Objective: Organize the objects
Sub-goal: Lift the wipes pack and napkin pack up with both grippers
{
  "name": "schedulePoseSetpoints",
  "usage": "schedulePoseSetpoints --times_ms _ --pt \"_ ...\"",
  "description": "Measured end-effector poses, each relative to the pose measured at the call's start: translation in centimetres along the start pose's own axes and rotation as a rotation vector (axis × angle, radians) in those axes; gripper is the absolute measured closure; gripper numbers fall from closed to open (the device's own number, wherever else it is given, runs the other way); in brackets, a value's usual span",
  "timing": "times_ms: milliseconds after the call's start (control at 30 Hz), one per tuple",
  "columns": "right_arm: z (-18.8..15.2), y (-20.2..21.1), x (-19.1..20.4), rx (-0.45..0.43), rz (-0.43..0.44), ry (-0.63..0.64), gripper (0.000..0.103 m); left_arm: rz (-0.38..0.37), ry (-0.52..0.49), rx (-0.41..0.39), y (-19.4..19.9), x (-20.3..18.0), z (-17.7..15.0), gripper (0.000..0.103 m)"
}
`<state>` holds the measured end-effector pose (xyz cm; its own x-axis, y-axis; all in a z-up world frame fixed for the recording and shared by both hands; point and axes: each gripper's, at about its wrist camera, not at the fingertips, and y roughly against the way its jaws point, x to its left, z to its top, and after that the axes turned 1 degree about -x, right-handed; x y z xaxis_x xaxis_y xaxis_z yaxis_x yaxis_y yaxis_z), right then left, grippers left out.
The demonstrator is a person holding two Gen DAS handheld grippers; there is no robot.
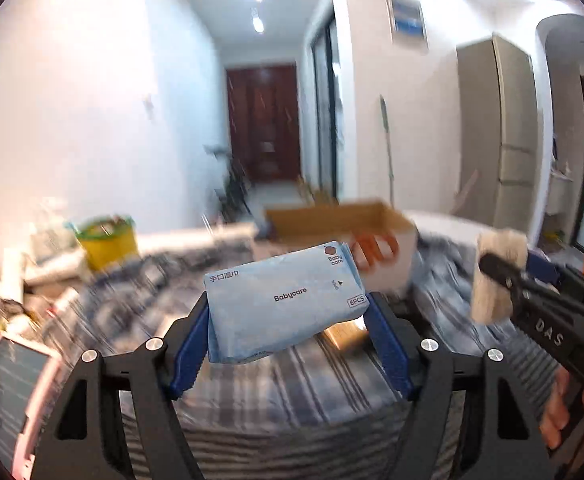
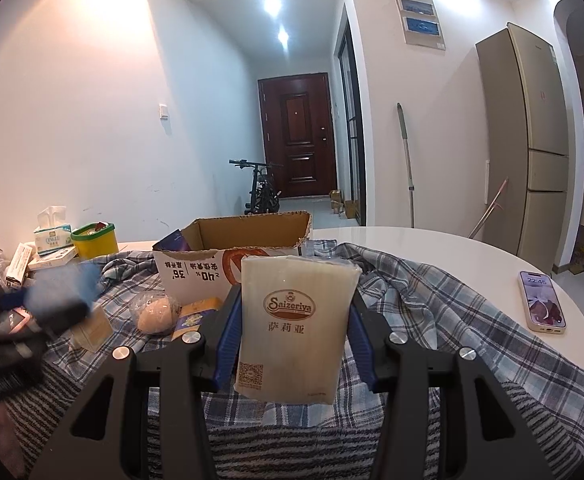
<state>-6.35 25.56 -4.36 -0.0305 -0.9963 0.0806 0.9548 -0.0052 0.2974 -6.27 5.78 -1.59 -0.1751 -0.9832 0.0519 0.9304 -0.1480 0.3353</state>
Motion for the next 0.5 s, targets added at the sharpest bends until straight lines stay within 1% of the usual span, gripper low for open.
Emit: schedulePoseSetpoints --times_ms 100,133,167,200,367,500 --pt "0.0 0.5 -0.1 -0.024 0.04 -0.004 0.055 0.036 -0.008 -0.115 0.9 0.4 -0.7 0.027" --pt "0.0 0.6 -0.1 -0.029 0.066 -0.011 0.055 0.014 -0.011 -0.117 0.8 0.5 -0.8 0.027" --pt "0.0 0.7 -0.2 -0.031 0.095 -0.021 0.055 -0.023 -0.01 -0.102 0.5 0.3 -0.8 0.027" --pt "0.0 0.7 -0.3 -0.032 0.11 -0.03 0.055 -0.029 -0.009 -0.103 0.6 0.3 -0.8 0.027" --pt "0.1 0.9 -0.4 -0.053 0.103 -0.04 0.055 0.006 -0.011 -0.151 1.6 0.5 -0.9 0.027" --pt "0.1 1.2 -0.2 -0.07 0.095 -0.038 0.055 0.011 -0.028 -0.174 2.4 0.1 -1.2 0.027"
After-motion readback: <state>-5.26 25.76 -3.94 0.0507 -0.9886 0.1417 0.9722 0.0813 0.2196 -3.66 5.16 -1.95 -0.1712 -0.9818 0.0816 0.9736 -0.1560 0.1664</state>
